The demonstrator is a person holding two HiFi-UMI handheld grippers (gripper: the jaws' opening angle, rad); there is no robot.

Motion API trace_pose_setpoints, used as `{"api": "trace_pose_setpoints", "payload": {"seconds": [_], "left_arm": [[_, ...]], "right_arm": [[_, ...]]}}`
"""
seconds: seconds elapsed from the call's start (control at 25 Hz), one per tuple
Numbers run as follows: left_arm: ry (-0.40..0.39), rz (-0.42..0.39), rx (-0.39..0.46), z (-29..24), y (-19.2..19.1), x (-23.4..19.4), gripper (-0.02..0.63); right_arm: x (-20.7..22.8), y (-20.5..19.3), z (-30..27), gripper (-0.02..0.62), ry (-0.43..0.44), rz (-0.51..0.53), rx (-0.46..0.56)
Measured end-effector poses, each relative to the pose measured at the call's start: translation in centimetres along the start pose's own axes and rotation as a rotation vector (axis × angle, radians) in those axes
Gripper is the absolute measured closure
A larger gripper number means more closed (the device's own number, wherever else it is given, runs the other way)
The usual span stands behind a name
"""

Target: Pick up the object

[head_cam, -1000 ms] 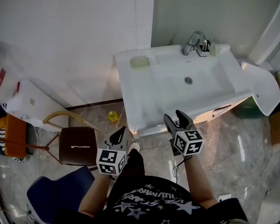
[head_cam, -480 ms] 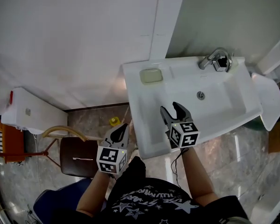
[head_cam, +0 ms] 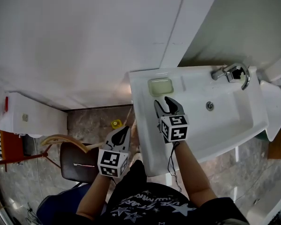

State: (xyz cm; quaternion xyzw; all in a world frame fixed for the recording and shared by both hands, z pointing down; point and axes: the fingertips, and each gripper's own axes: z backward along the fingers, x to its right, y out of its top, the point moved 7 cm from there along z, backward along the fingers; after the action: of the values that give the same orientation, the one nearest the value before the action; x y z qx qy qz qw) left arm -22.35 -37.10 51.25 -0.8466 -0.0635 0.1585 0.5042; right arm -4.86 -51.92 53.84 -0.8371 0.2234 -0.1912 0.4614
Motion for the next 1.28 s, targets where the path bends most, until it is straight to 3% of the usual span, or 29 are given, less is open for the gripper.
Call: {"api": "trace_pose_setpoints", "payload": {"seconds": [0.6,1.04,1.28], "left_arm": [[0.016,0.045,-0.054,-2.9,-0.9,-2.7,0.589],[0.014,0.055,-0.068,-2.7,-1.5,-2.8,0.589],[0.014,0.048,-0.061,-2.0,-1.6,-2.4,0.589]], "right_arm": [[-0.5,-1.2,-9.3,0.463,-0.014,0.047,-0.194],[-1.0,-1.6,-10.8,0.537,-0.116,0.146,-0.308],[-0.9,-1.3,-10.4,0.552,-0.091,0.127,-0.306]]}}
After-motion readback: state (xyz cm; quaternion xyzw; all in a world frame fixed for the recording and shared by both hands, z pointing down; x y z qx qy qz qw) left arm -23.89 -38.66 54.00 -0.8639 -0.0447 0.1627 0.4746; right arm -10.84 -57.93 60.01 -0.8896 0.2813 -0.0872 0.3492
